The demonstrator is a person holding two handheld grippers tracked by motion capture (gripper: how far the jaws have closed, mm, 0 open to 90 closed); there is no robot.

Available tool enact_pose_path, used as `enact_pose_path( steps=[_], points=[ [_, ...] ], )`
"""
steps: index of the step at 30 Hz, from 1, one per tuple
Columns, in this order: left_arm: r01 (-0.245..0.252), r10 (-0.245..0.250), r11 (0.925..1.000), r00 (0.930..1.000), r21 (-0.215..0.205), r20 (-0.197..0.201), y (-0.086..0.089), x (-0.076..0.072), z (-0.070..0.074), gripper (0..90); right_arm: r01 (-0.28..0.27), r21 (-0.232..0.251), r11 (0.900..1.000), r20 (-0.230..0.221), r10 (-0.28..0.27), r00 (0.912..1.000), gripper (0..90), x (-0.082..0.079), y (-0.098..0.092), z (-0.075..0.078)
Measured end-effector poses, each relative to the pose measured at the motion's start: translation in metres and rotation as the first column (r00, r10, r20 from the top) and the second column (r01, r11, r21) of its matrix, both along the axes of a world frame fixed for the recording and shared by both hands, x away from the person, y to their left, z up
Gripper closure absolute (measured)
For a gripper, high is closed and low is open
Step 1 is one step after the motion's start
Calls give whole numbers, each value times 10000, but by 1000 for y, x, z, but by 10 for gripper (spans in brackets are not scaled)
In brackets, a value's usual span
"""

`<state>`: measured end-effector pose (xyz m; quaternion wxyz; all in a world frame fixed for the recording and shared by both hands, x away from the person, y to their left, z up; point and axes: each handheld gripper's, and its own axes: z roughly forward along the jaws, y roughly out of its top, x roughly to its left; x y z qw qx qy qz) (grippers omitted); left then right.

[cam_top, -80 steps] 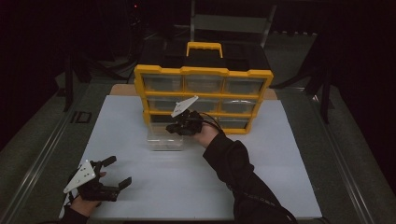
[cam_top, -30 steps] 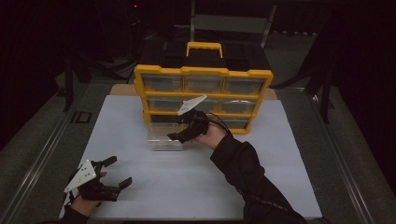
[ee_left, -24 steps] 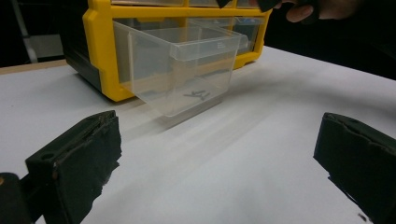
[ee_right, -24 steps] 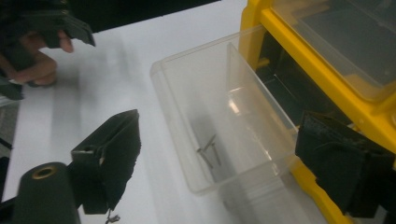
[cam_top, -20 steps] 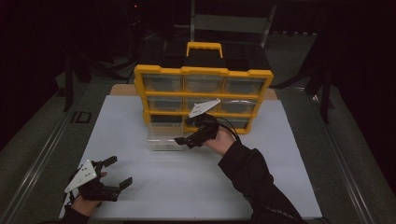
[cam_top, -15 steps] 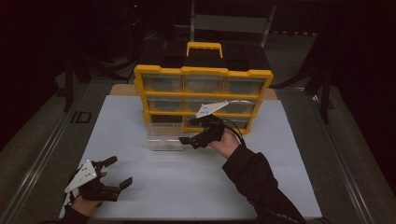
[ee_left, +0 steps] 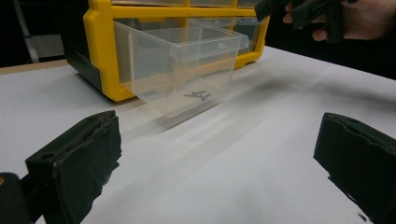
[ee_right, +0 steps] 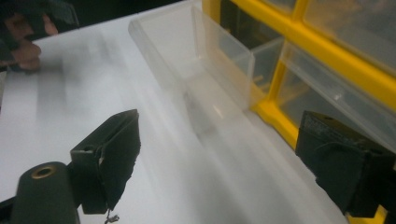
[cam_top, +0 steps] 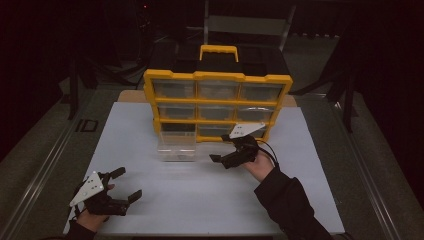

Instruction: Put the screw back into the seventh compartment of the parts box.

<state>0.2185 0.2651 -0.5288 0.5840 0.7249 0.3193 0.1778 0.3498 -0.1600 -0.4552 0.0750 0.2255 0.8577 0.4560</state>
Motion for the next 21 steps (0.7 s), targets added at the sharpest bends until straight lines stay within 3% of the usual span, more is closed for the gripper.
enact_pose_path(
  steps=[15, 21],
  points=[
    [10, -10, 10000, 10000, -11, 8, 0, 0, 0, 7, 388, -140, 9991, 240, -385, 9990, 139, -27, -35, -26],
    [10, -10, 10000, 10000, -16, 0, -1, 0, 0, 7, 578, 138, 9982, 356, -583, 9977, 139, -39, -48, -33]
  ],
)
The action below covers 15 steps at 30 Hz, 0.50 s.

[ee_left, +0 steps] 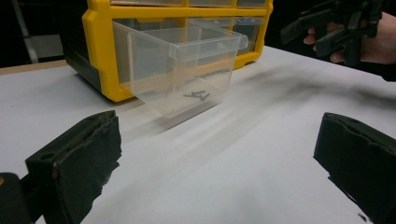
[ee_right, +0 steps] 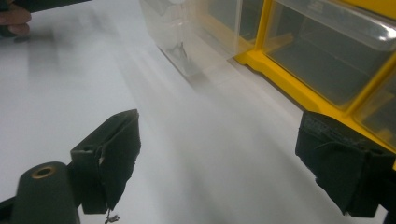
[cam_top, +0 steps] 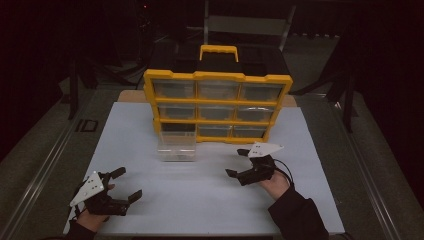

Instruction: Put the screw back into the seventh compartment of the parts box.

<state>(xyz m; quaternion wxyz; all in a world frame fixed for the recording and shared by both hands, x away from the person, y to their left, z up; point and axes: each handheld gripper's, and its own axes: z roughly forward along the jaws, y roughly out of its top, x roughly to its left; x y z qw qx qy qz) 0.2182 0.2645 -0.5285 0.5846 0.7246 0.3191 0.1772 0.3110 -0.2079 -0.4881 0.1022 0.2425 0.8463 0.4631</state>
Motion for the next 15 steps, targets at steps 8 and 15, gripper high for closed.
enact_pose_path(
  steps=[8, 15],
  points=[
    [13, -13, 10000, 10000, 12, -5, 0, 0, 0, 7, 350, 110, 9993, 172, -352, 9992, 139, -13, -22, -4],
    [4, -4, 10000, 10000, 23, -9, 0, 1, -1, 7, 745, 331, 9967, 109, -749, 9971, 141, -24, -44, -10]
  ],
)
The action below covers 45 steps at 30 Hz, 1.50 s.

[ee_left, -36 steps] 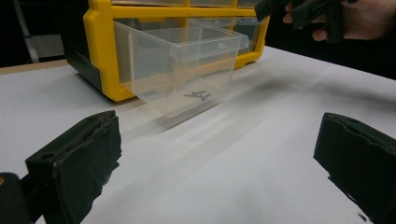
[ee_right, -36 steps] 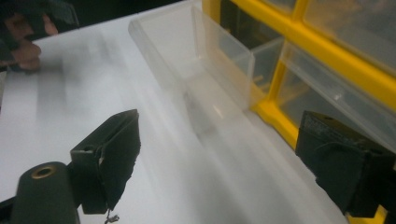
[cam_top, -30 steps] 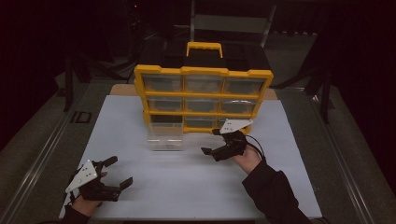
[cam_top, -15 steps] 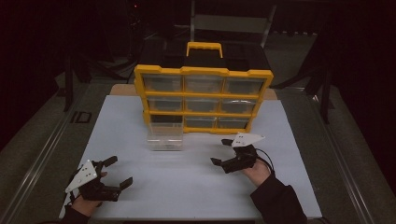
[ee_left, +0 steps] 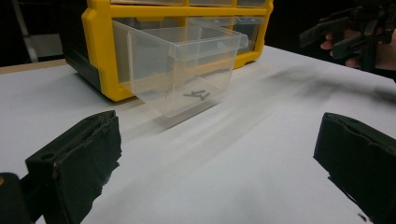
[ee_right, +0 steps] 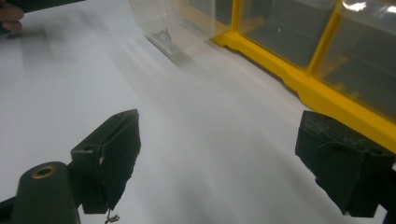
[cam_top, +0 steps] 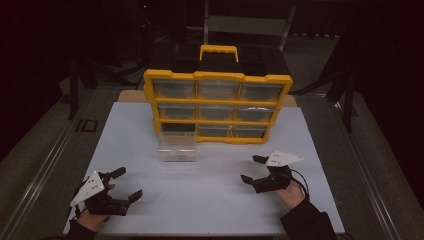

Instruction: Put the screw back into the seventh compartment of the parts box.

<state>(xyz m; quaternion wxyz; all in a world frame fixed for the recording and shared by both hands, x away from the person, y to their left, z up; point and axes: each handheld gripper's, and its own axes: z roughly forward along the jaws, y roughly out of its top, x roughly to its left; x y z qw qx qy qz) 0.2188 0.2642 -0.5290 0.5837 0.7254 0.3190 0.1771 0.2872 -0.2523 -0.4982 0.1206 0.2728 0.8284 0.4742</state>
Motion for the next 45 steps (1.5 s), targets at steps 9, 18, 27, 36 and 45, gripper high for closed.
enact_pose_path(
  steps=[9, 18, 27, 36, 45],
  points=[
    [-11, 11, 10000, 10000, -4, -9, 0, 0, 0, 7, 607, 173, 9980, -73, -606, 9981, 141, -11, -29, -8],
    [-5, 5, 10000, 10000, 32, -4, 0, 0, 0, 7, 1278, 370, 9911, -251, -1269, 9916, 141, -27, -59, -17],
    [8, -8, 10000, 10000, 42, -7, -1, 1, -1, 7, 1727, 581, 9833, -370, -1707, 9846, 140, -38, -77, -24],
    [10, -10, 10000, 10000, 75, -31, -1, 0, -1, 7, 1902, 623, 9798, -326, -1885, 9815, 141, -45, -88, -31],
    [13, -13, 9999, 10000, 111, -42, -1, 1, -2, 7, 2109, 583, 9758, -350, -2091, 9773, 141, -49, -97, -34]
  ],
)
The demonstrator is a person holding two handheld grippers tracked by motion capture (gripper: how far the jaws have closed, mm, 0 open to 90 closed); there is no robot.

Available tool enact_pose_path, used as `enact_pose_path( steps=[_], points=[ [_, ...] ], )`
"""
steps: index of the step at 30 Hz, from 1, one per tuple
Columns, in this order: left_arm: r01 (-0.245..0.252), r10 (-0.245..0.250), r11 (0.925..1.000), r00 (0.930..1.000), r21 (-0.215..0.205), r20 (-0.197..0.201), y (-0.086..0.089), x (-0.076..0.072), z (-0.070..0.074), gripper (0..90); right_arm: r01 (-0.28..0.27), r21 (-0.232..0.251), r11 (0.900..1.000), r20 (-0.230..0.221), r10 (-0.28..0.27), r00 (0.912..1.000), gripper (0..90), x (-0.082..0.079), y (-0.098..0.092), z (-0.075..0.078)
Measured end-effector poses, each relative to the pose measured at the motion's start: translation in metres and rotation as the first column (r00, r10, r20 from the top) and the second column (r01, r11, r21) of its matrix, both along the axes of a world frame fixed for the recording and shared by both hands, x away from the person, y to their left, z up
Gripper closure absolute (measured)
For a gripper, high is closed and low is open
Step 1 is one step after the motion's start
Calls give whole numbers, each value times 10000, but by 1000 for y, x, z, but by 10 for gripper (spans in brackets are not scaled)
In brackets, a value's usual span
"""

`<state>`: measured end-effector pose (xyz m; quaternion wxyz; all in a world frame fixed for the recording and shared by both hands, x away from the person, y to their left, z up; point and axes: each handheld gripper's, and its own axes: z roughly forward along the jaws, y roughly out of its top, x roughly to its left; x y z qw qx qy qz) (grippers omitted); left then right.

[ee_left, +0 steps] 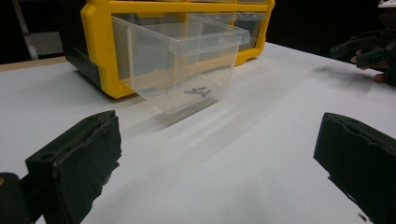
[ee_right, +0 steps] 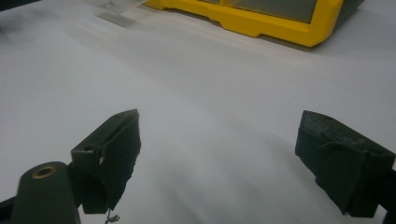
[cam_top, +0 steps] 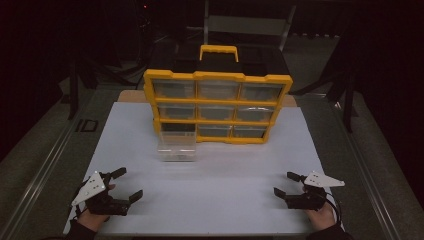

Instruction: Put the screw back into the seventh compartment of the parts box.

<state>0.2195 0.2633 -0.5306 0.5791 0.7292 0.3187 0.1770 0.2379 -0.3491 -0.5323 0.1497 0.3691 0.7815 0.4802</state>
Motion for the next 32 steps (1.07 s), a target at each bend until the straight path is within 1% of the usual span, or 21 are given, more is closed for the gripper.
enact_pose_path(
  steps=[4, 10, 17, 32],
  points=[
    [7, -7, 10000, 10000, 1, -17, 0, 0, 0, 7, 85, 133, 9999, 19, -85, 10000, 141, 0, -3, -1],
    [49, -49, 10000, 10000, 26, -32, 0, 0, -1, 7, 59, 86, 9999, 18, -59, 10000, 141, 1, -1, -1],
    [47, -47, 10000, 10000, 17, -42, 0, 0, -1, 7, 84, 163, 9998, -3, -84, 10000, 141, 1, -2, 0],
    [36, -36, 10000, 10000, 38, -43, 0, 1, -1, 7, 122, 213, 9997, 123, -125, 9998, 141, 1, 0, 3]
  ],
)
